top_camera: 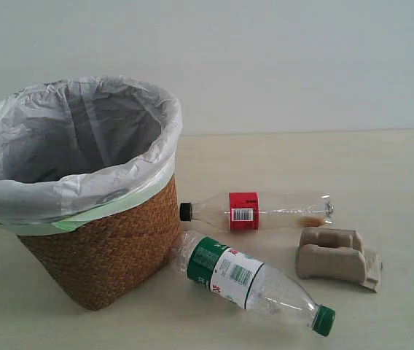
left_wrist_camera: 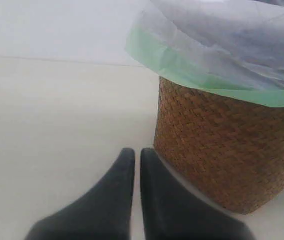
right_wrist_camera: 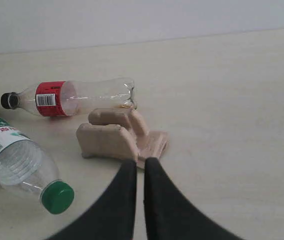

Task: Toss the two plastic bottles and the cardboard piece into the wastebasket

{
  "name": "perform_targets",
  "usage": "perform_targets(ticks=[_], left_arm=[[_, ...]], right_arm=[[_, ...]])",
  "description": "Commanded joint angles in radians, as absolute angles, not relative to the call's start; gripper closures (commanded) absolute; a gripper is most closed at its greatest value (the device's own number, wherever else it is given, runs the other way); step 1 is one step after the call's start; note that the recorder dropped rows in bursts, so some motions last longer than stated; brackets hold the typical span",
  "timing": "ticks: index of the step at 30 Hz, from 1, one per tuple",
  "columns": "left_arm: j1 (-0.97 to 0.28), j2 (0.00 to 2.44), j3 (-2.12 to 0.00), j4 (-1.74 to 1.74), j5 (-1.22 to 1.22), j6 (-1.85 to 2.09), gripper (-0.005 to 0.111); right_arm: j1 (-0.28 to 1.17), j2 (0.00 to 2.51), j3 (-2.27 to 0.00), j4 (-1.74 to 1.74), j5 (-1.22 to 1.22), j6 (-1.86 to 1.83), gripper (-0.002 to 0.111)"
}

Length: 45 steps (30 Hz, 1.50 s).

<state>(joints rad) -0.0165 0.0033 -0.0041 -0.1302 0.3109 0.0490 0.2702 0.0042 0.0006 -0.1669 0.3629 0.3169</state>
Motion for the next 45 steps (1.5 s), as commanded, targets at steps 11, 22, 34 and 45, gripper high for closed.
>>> perform_targets(ticks=[11,22,34,45], left_arm=[[-0.016,0.0,0.0,-0.127,0.31,0.044,0.103],[-0.016,0.0,0.0,-0.127,0.31,0.044,0.103],[-0.016,0.0,0.0,-0.127,0.31,0.044,0.103],[-0.016,0.0,0.0,-0.127,0.31,0.044,0.103]], right_arm=[[0.266,0.0,0.0,-0.17,0.364,0.314,0.106],[0.266,0.0,0.0,-0.17,0.364,0.314,0.106],[0.266,0.0,0.0,0.008,0.3,0.579,0.106],[0.266,0.0,0.0,0.15,0.223,0.753,0.106]])
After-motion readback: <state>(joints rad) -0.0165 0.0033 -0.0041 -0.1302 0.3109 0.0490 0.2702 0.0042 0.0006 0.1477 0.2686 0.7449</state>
